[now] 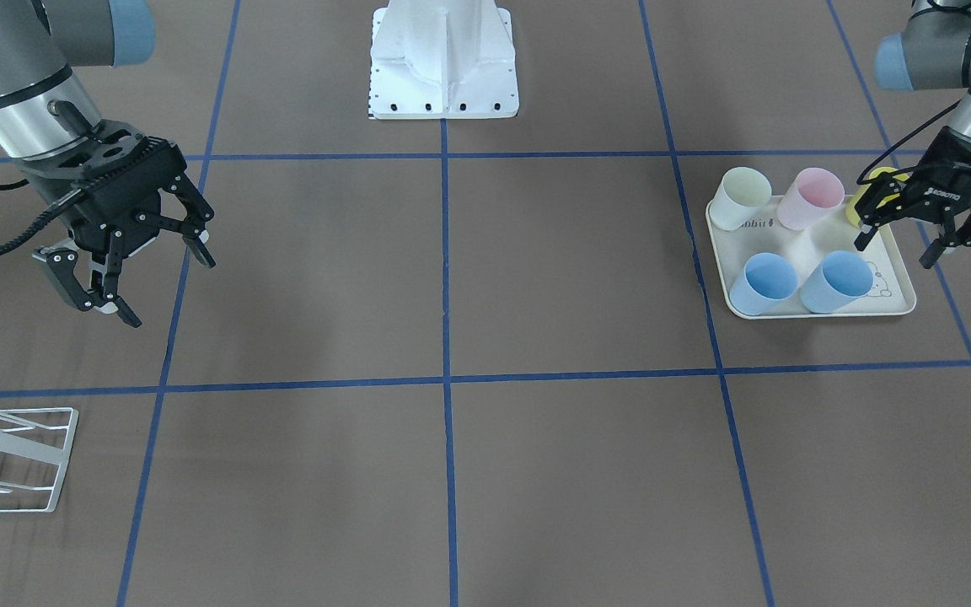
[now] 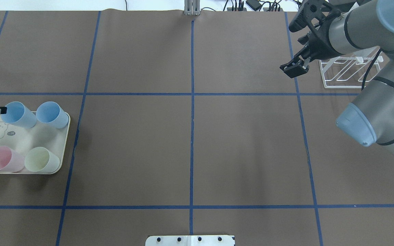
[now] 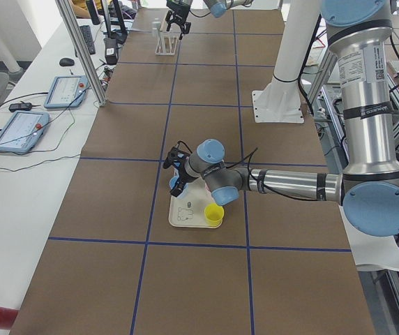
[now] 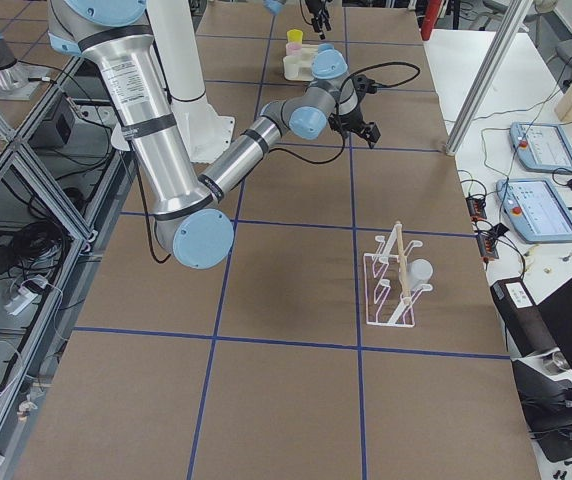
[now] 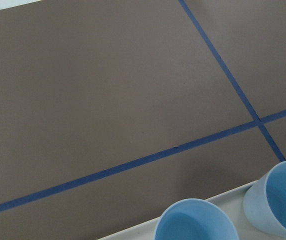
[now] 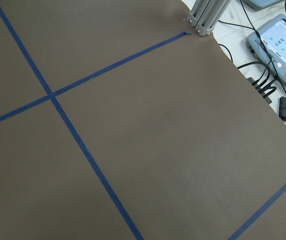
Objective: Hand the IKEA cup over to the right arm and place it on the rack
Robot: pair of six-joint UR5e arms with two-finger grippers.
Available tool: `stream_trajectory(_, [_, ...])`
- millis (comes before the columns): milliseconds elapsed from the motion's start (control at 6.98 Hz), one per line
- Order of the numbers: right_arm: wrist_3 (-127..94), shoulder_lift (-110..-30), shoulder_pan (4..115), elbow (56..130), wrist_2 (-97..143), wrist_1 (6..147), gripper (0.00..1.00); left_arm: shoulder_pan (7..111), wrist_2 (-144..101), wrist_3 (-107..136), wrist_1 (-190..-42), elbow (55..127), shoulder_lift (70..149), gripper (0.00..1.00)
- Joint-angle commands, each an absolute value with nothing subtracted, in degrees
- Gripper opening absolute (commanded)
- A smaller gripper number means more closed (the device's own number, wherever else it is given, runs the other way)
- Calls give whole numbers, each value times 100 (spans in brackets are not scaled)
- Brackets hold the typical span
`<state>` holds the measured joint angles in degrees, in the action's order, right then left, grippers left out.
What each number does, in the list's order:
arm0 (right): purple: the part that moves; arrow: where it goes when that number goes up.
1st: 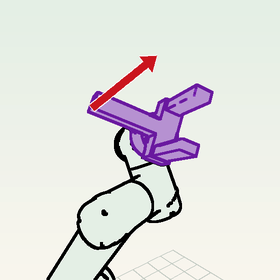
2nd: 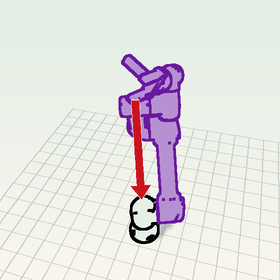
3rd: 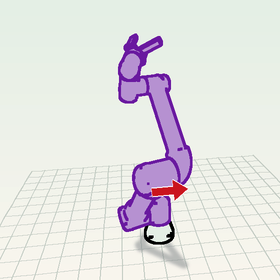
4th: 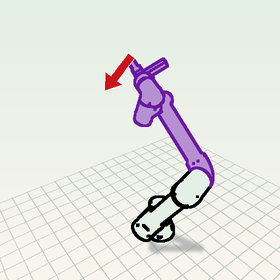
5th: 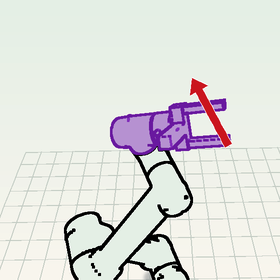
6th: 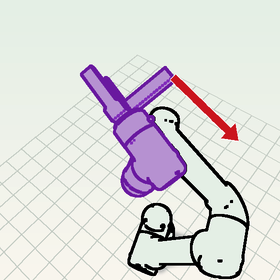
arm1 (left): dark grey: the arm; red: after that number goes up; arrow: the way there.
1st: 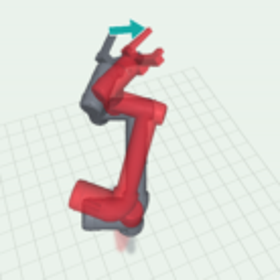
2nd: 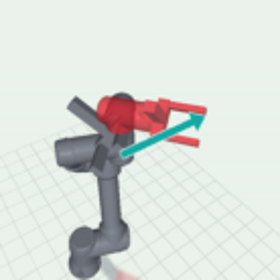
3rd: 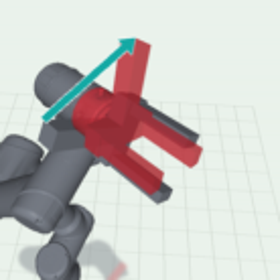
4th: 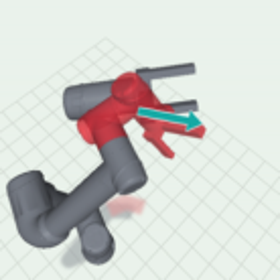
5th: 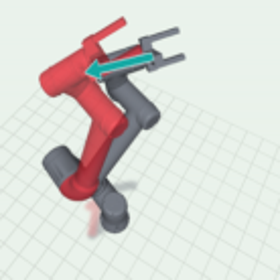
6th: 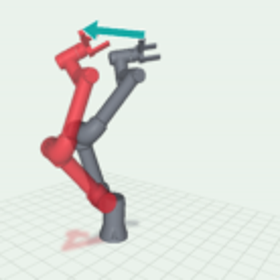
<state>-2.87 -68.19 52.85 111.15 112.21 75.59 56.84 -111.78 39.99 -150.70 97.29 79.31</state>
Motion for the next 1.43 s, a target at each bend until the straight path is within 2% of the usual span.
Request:
stream_trajectory(0, [-308, -6847, 5247, 11127, 11224, 7559, 99, 5511, -10978, 4140, -15414, 9301, 8050, 86])
stream_trajectory(430, [-308, -6873, 5221, 11127, 11224, 7559, 99, 5450, -10978, 4148, -15688, 8965, 8270, 49])
stream_trajectory(716, [-308, -6864, 5221, 11127, 11215, 7559, 99, 5449, -11004, 4157, -15706, 9000, 8271, 1])
stream_trajectory(1289, [-316, -6829, 5028, 11057, 11197, 7559, 99, 5790, -11117, 3895, -15619, 9288, 8253, 0])
